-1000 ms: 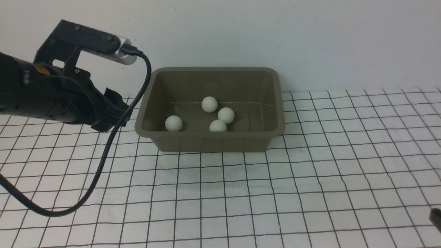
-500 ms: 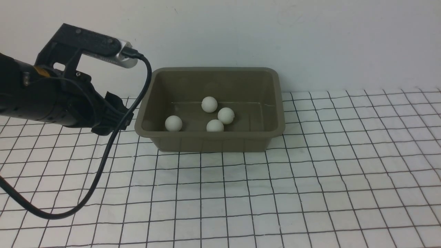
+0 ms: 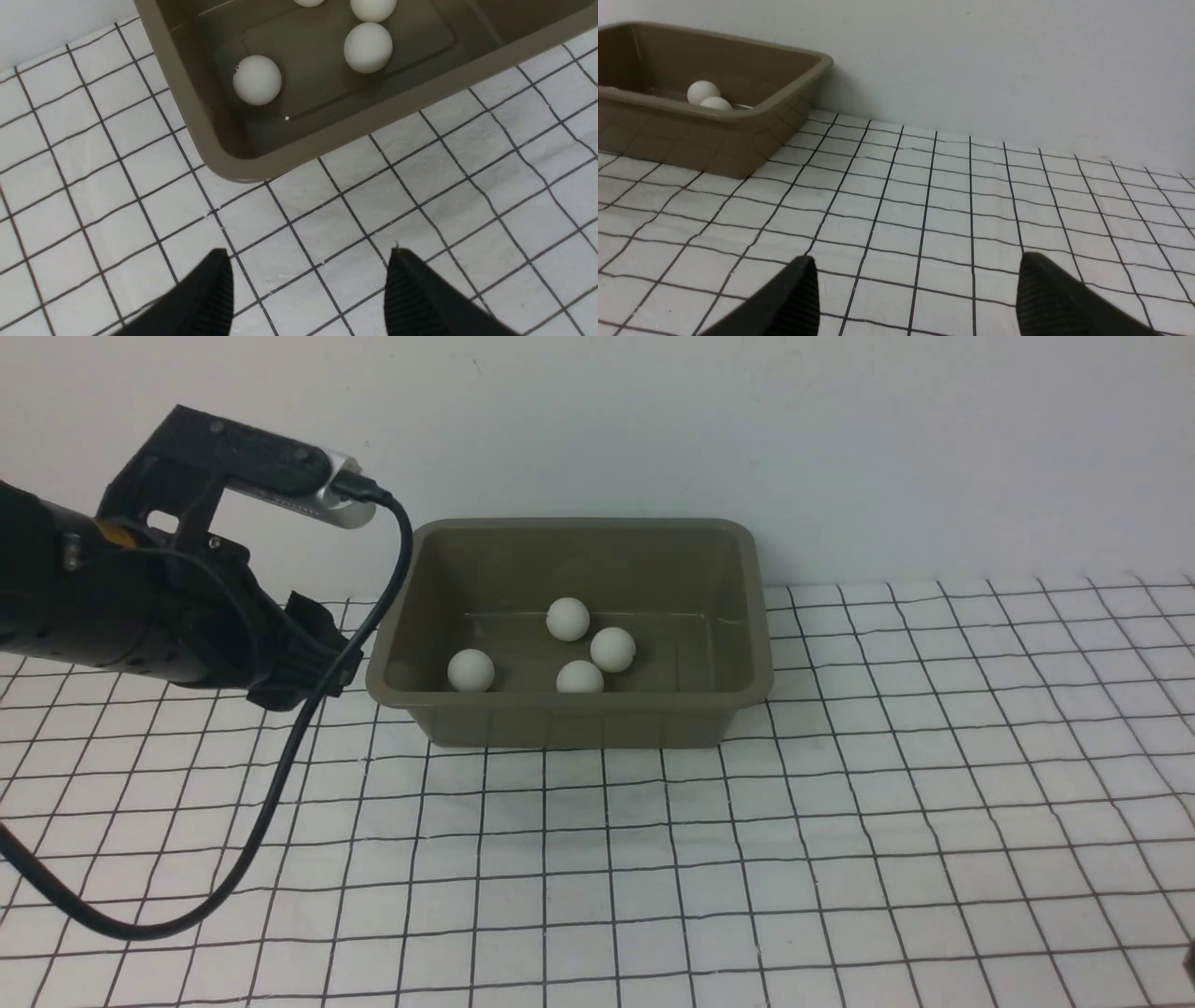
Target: Put the table tennis balls into the box on the white checkered tablecloth.
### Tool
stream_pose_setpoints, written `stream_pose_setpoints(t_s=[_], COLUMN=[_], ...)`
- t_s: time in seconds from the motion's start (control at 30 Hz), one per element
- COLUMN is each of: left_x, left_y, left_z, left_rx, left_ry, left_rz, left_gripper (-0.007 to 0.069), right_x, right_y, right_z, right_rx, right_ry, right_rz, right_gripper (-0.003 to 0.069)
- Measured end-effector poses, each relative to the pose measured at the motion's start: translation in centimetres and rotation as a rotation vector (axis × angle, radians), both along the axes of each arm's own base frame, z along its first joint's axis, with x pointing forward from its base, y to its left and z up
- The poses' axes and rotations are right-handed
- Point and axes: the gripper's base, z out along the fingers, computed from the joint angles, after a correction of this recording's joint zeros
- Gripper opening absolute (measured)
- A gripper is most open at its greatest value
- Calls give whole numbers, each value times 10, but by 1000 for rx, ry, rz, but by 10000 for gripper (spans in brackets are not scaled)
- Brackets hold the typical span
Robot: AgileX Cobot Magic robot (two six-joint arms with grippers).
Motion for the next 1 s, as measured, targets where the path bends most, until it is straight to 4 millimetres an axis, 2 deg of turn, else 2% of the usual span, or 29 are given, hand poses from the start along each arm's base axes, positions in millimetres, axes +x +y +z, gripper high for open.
stream_pose_setpoints(t_s=[0.57,1.0], left_x=[-1,2], left_y=[-2,-8], left_z=[2,9], left_rx=[-33,-183], left_ry=[-3,-33], left_rz=[-2,50], left_gripper=[395,395], right_x=[0,0], right_y=[0,0], right_z=[0,0], right_rx=[-3,-3], right_ry=[2,2], right_rz=[-4,-4], right_gripper=[514,514])
